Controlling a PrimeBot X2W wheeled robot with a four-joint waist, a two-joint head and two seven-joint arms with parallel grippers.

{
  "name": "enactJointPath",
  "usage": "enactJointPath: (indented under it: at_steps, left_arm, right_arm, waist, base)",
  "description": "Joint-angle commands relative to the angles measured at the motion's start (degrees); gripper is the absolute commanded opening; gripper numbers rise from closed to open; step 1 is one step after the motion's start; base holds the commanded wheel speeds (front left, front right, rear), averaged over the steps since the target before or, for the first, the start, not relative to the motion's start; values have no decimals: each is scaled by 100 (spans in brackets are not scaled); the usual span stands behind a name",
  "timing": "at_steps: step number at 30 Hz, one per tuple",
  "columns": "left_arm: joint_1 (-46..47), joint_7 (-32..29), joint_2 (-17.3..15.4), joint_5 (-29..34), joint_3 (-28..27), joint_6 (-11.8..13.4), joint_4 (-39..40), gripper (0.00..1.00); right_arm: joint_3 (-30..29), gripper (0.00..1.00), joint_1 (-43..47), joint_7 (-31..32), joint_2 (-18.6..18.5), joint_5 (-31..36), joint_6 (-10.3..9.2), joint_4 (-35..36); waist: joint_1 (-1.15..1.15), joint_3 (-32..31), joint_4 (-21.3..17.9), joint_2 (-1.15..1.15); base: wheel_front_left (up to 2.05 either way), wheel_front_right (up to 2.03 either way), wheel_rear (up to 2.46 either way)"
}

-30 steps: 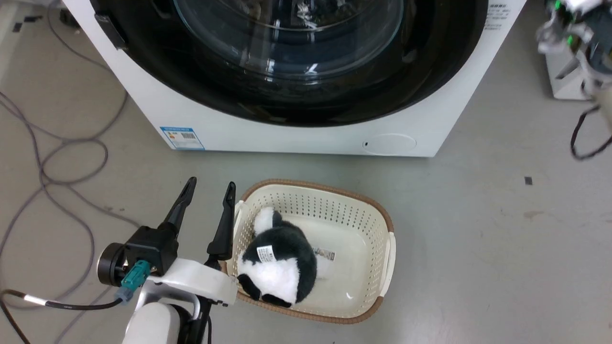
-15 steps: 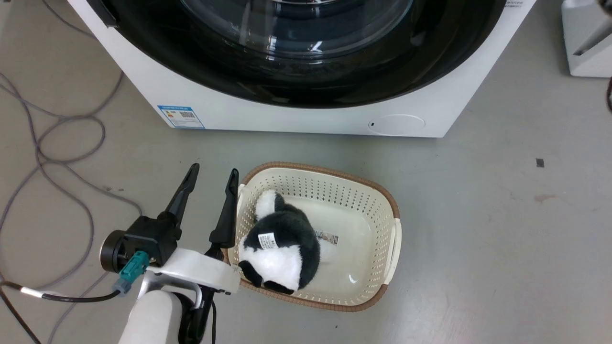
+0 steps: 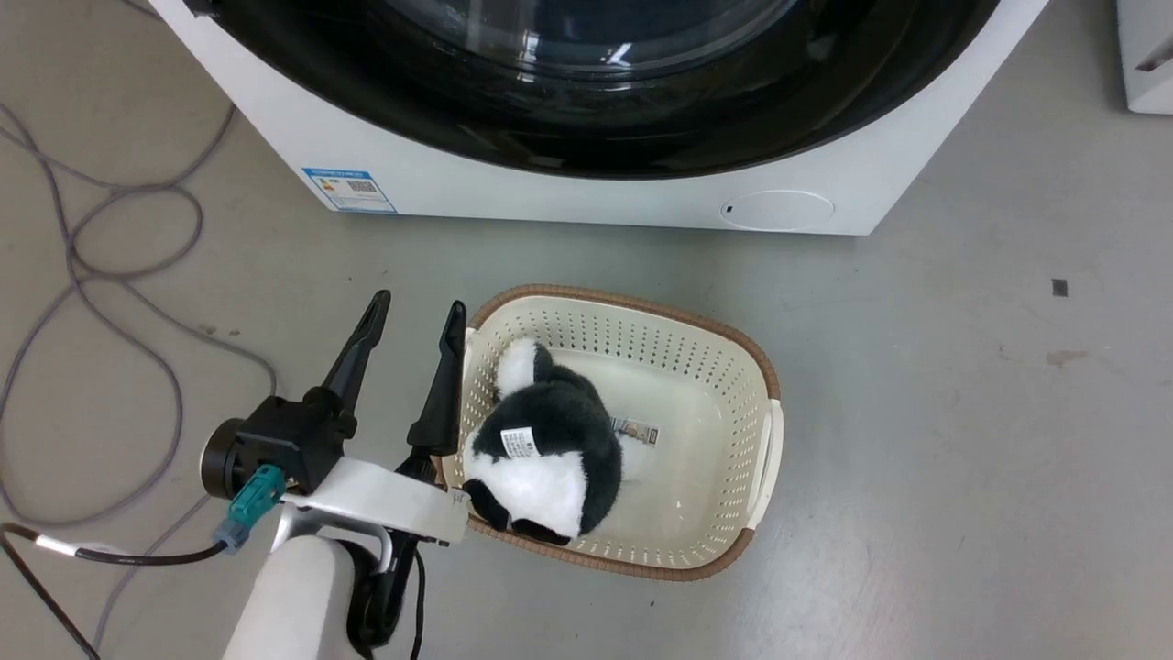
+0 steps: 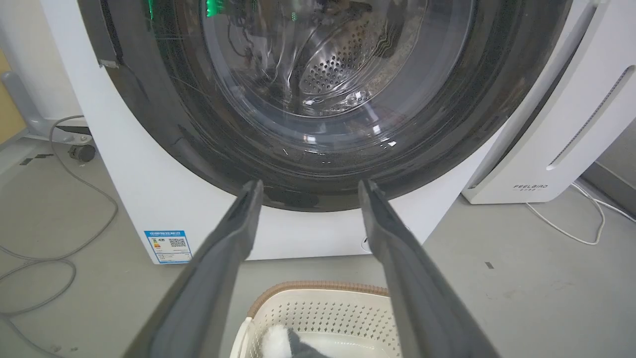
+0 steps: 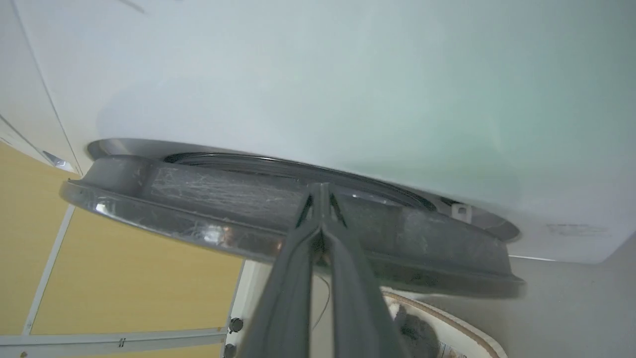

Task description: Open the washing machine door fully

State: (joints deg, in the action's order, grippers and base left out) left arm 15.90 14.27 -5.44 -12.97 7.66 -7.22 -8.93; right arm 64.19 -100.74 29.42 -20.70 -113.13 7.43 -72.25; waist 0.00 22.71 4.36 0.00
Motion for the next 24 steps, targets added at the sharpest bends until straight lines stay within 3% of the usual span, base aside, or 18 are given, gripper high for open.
enactJointPath:
  at_steps: [1,13,24]
  left_arm:
    - [116,73,-9,-50,20,-26,-28,100]
    - [41,73,15,-45,19,-26,-51,100]
    - [-116,73,43,-44,47,-26,-149,100]
  right_arm:
    - [171,0,-263,248,40,-243,6,-119]
    - [315,0,226,994,10,-202,6,528]
    - [322,0,872,1291,-289,-404,6,1251]
  waist:
    - [0,13,10,0]
    - [0,-132,-24,0]
    - [0,-449,-33,0]
  base:
    - [0,0,0]
    - [0,0,0]
    - [0,0,0]
